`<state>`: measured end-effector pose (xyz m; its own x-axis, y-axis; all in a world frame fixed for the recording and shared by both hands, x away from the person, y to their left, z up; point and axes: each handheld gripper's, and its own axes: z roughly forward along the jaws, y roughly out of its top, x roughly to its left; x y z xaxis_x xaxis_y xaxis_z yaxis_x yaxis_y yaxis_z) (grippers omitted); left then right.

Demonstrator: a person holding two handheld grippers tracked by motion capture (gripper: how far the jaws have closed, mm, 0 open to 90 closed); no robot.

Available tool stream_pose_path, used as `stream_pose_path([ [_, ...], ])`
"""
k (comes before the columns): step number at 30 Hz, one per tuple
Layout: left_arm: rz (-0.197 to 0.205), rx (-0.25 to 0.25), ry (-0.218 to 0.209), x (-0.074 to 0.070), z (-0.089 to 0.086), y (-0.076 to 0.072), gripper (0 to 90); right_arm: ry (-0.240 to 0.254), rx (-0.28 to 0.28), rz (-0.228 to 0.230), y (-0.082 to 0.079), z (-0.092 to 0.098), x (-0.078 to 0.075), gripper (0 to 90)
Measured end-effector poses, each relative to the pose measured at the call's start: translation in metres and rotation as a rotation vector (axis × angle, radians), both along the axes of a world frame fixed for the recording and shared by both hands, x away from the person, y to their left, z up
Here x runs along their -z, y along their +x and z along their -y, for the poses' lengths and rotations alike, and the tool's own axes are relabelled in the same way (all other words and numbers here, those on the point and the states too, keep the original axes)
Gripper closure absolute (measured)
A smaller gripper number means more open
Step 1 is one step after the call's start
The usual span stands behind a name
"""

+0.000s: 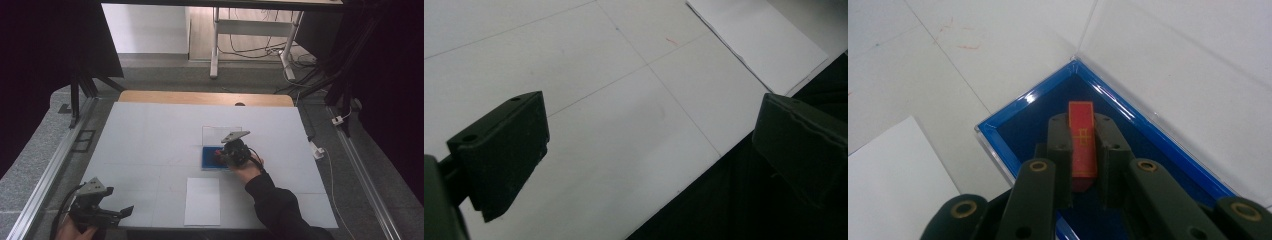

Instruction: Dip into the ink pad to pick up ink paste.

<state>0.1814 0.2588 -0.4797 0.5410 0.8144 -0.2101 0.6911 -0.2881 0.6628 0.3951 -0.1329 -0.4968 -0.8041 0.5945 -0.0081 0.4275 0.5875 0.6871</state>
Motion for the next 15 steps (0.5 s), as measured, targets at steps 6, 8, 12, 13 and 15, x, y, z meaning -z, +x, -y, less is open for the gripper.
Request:
stream_pose_path([
  [6,0.000,0.003,-0.004,-0.0002,-0.0008,0.0000,2.3,0.000,-0.009,0.011,-0.0004,0.0005,-0.0013,79.9],
  [8,0.001,0.003,-0.005,-0.0001,-0.0009,-0.0001,2.3,0.000,-0.009,0.015,-0.0006,0.0009,-0.0018,79.9],
  [12,0.000,0.002,-0.009,0.0000,-0.0013,0.0001,2.3,0.021,-0.010,0.018,-0.0010,0.0037,-0.0065,79.9],
  [13,0.000,0.002,-0.009,0.0000,-0.0013,0.0001,2.3,0.025,-0.011,0.017,-0.0012,0.0042,-0.0074,79.9],
  [15,0.000,0.002,-0.009,0.0000,-0.0012,0.0001,2.3,0.027,-0.013,0.017,-0.0021,0.0048,-0.0092,79.9],
])
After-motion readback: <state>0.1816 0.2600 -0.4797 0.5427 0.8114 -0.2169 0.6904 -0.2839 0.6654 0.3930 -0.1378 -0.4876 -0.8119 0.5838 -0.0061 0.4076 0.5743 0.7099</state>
